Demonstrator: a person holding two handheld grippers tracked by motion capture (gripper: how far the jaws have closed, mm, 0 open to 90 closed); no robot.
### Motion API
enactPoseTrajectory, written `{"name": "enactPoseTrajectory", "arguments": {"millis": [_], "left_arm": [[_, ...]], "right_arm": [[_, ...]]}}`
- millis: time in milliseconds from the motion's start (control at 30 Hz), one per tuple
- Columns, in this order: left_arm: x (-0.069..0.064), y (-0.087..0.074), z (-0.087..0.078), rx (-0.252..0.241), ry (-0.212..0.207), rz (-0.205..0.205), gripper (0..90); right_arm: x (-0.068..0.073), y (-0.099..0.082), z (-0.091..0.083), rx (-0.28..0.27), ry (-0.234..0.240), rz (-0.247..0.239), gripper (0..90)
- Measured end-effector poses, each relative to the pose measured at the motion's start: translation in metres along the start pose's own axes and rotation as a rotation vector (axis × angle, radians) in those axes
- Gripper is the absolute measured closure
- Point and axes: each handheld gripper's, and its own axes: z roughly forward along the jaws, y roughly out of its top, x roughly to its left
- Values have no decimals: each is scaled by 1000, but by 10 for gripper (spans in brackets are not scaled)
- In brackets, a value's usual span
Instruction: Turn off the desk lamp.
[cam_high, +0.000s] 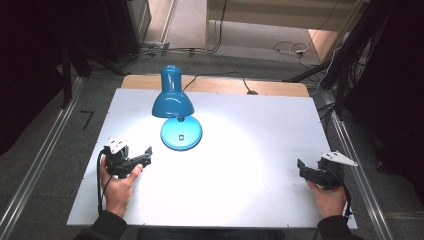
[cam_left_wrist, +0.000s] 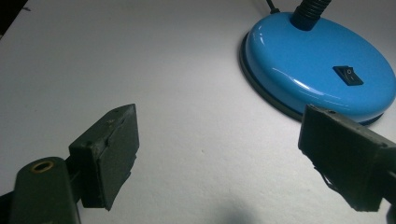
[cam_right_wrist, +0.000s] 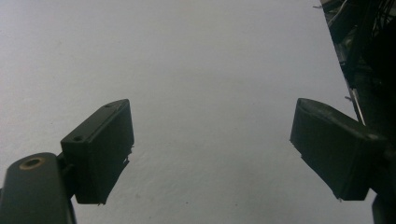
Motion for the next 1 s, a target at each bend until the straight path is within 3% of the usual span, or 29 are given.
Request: {"name": "enactPoseTrajectory", "arguments": {"millis": [1000], "left_arm": [[-12,6,12,-15,-39,18,139]], "right_arm": [[0,0,1,4,-7,6,121]]}}
